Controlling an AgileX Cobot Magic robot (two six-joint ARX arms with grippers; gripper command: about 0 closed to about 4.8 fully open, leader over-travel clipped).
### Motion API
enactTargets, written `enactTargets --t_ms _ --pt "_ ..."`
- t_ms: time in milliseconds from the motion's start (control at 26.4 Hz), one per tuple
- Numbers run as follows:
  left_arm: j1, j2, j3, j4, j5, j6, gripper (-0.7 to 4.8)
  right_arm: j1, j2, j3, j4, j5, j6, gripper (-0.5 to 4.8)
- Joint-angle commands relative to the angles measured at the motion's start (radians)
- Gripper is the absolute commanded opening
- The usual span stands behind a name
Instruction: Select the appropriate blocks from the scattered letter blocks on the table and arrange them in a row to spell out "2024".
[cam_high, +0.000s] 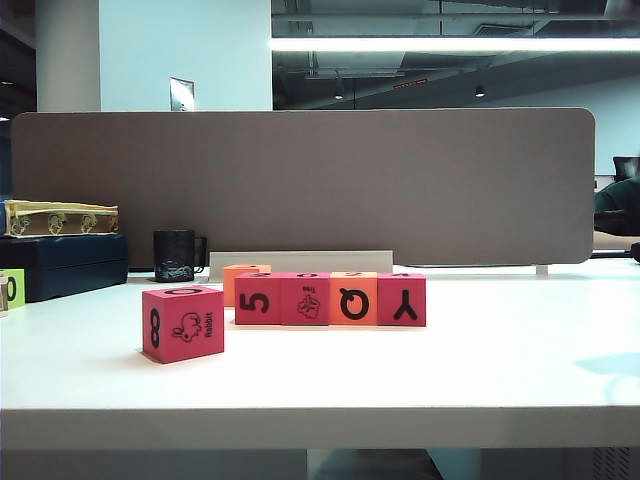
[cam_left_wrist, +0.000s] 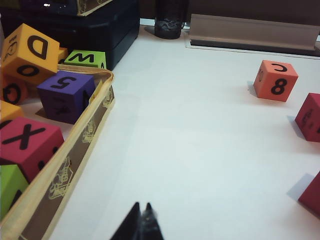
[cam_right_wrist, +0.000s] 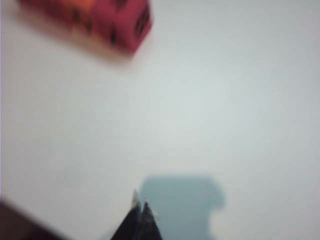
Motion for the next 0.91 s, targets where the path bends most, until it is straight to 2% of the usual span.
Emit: enactTargets --t_ms 38,569,721,797,910 --pt "-0.001 0.001 0.002 -0.004 0.005 -0.002 -0.05 -0.026 -0.074 -0.028 0.142 0.004 0.007 -0.04" --pt "-0.001 0.001 0.002 -0.004 0.005 -0.002 -0.06 -0.147 -0.278 -0.056 0.183 0.130 0.016 -0.04" --pt "-0.001 0.001 0.002 -0.004 0.005 -0.002 -0.05 -0.146 -0.335 -0.142 0.295 0.142 0.062 -0.04" --pt "-0.001 0.001 0.002 -0.004 0.005 -0.002 -0.06 -0.140 -0.389 -0.248 0.409 0.135 0.108 -0.04" --pt "-0.001 0.001 0.002 -0.004 0.005 -0.002 -0.05 -0.130 -0.456 -0.341 0.424 0.142 0.124 -0.04"
